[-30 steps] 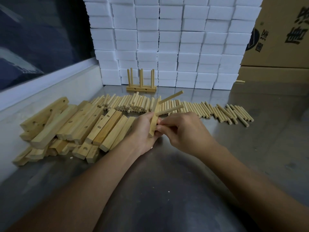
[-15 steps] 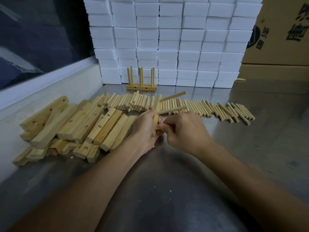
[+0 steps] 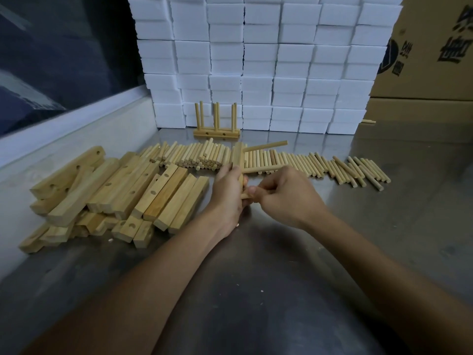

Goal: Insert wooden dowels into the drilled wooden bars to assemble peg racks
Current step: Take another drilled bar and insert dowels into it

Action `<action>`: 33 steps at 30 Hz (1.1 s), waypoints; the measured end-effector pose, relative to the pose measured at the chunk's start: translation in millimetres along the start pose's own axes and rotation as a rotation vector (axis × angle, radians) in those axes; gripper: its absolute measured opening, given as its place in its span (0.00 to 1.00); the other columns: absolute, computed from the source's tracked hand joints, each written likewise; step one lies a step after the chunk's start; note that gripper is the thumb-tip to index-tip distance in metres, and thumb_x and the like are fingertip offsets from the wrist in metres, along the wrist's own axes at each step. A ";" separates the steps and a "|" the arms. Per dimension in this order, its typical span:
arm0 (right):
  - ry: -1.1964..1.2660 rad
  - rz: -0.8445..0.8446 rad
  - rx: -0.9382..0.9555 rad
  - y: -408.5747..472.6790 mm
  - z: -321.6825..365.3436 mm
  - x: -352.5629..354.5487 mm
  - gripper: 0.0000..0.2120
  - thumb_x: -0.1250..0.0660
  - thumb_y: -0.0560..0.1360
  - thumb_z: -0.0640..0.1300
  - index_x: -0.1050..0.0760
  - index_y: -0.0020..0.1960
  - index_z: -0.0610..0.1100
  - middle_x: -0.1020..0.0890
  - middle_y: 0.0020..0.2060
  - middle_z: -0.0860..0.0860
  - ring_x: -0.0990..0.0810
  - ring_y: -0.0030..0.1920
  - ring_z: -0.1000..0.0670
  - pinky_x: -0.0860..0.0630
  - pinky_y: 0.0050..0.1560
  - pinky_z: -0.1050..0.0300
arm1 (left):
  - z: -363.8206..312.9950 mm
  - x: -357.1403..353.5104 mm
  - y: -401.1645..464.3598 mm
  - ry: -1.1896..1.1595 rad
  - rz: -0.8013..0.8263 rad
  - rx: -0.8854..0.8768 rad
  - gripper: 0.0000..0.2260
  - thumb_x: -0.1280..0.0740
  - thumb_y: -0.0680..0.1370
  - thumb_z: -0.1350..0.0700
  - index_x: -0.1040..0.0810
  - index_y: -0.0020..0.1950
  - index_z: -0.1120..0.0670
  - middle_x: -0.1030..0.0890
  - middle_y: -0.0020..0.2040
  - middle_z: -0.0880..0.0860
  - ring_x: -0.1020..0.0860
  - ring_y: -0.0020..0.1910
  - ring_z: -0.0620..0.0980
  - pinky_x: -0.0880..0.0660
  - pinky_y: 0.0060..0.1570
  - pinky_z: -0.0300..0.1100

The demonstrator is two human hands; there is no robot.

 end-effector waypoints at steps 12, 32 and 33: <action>0.008 -0.060 0.034 9.4 -40.3 27.0 0.10 0.25 0.70 0.56 0.19 0.47 0.53 0.23 0.52 0.57 0.22 0.46 0.58 0.24 0.43 0.64 | -6.2 8.1 1.3 0.034 -0.003 0.016 0.04 0.36 0.82 0.61 0.22 0.49 0.59 0.20 0.43 0.58 0.18 0.39 0.56 0.19 0.38 0.50; 0.621 -0.069 -0.314 4.4 -59.7 4.2 0.04 0.27 0.74 0.47 0.16 0.44 0.46 0.15 0.35 0.50 0.16 0.42 0.49 0.18 0.44 0.57 | -2.7 8.5 5.2 -0.162 0.054 0.040 0.08 0.35 0.80 0.68 0.24 0.58 0.62 0.15 0.50 0.60 0.15 0.51 0.56 0.19 0.55 0.49; 0.593 -0.097 -0.311 7.7 -60.4 7.3 0.04 0.27 0.74 0.47 0.16 0.43 0.47 0.15 0.35 0.51 0.16 0.41 0.49 0.17 0.44 0.57 | -3.0 10.2 5.7 -0.122 0.031 0.037 0.09 0.34 0.80 0.67 0.24 0.60 0.62 0.16 0.52 0.61 0.16 0.51 0.56 0.19 0.53 0.48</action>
Point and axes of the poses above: each hand's wrist, its own y-axis towards the middle knuckle, its own x-axis out of the back of the hand, z = x × y, the point moved 7 cm from there along y, towards the middle knuckle
